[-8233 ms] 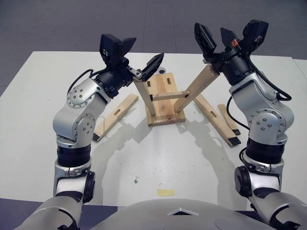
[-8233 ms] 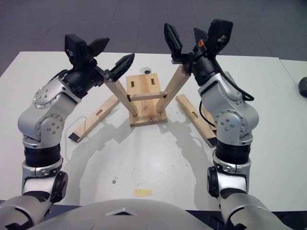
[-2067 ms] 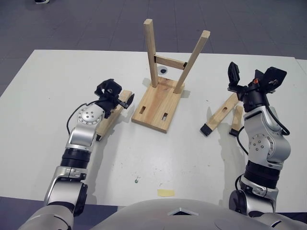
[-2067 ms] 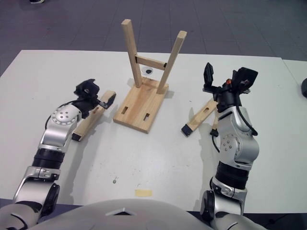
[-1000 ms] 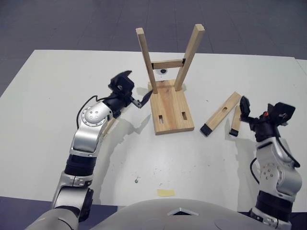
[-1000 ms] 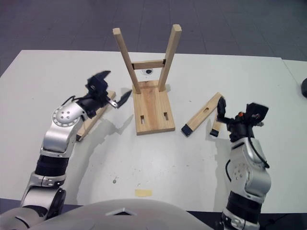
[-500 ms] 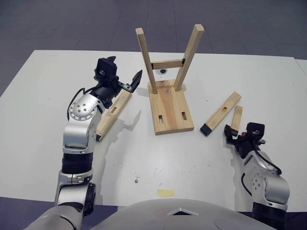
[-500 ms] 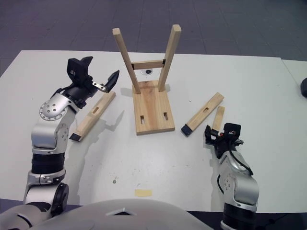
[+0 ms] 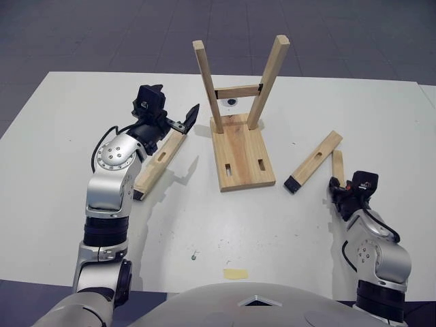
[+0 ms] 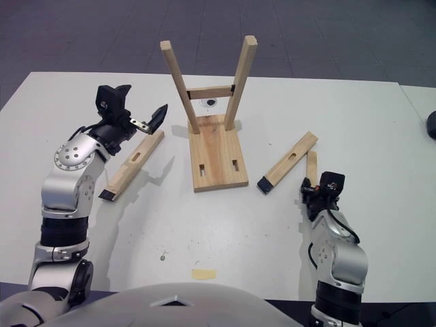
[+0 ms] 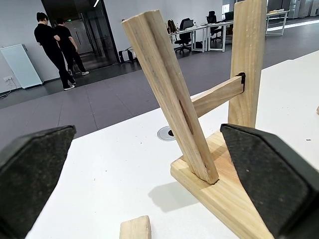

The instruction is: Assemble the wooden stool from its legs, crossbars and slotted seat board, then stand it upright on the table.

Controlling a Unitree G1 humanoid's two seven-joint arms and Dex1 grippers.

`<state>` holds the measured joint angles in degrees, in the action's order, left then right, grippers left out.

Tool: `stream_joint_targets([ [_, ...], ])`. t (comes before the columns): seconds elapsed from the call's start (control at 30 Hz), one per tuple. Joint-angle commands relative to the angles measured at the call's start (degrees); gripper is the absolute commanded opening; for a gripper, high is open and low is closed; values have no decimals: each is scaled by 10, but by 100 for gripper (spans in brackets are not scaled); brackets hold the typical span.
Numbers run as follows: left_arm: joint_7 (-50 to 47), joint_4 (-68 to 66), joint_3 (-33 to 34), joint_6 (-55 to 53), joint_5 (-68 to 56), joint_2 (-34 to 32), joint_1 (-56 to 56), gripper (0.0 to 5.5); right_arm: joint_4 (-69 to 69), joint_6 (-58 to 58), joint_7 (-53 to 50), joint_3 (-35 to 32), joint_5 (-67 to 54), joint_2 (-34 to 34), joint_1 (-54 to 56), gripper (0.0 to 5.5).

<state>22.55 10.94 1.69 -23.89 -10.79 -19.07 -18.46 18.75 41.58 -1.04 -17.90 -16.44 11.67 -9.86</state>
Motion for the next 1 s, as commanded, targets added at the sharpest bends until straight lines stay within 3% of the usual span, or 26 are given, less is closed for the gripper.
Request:
stream_joint_targets([
  [0.03, -10, 1, 21, -15, -22, 10, -16, 540, -39, 31, -3, 5, 2, -13, -5, 131],
  [0.23, -42, 19, 115, -69, -143, 41, -80, 540, -31, -27, -14, -15, 23, 12, 63, 129],
  [0.43, -94, 47, 202, -148, -327, 67, -156, 540, 22, -224, -25, 0, 122, 80, 175, 129],
  [0.67, -102, 106, 169, -220, -556, 134, -140, 540, 108, -336, 116, 184, 135, 94, 238, 129],
  [0.9, -158, 111, 112, -224, -613, 172, -132, 540, 101, -354, 167, 257, 122, 59, 226, 129],
  [1.0, -174, 111, 101, -224, -617, 164, -130, 497, 105, -355, 185, 279, 113, 47, 224, 129],
])
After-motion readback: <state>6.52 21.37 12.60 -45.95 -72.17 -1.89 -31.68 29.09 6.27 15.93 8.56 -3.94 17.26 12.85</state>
